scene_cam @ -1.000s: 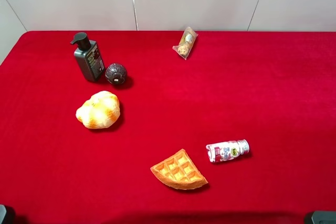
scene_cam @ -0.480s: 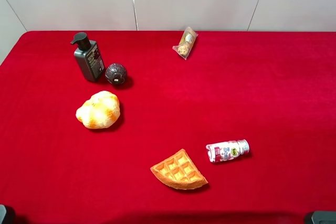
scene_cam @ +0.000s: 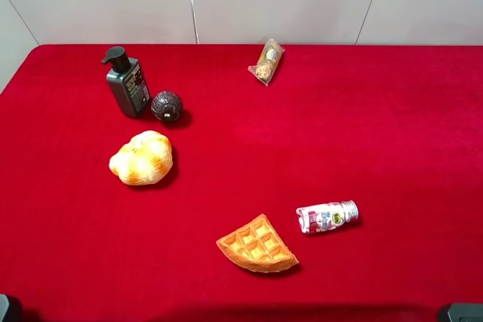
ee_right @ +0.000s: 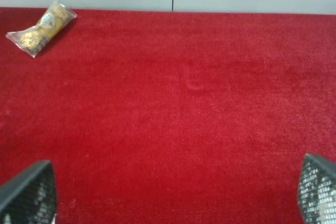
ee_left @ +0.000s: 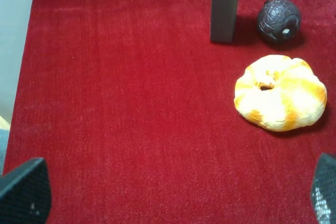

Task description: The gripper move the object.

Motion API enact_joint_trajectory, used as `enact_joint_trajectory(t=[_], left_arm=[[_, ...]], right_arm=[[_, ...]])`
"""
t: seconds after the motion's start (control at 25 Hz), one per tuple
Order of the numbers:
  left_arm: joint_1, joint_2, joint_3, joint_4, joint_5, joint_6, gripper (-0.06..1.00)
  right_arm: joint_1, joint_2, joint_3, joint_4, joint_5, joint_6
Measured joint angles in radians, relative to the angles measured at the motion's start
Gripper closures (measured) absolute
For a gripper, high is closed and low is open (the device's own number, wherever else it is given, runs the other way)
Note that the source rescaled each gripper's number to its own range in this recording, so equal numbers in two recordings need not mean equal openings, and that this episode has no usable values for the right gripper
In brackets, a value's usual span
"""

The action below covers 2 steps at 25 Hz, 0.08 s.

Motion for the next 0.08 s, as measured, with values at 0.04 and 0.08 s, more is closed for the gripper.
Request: enact_joint_trajectory(t=[0.04, 0.08], left_arm=[[0.0, 0.0, 0.0, 0.0, 0.0, 0.0, -0.05], [0.0, 0.0, 0.0, 0.0, 0.0, 0.0, -0.05]], right_arm=[[0.0, 0.0, 0.0, 0.0, 0.0, 0.0], [0.0, 0.0, 0.0, 0.0, 0.0, 0.0]])
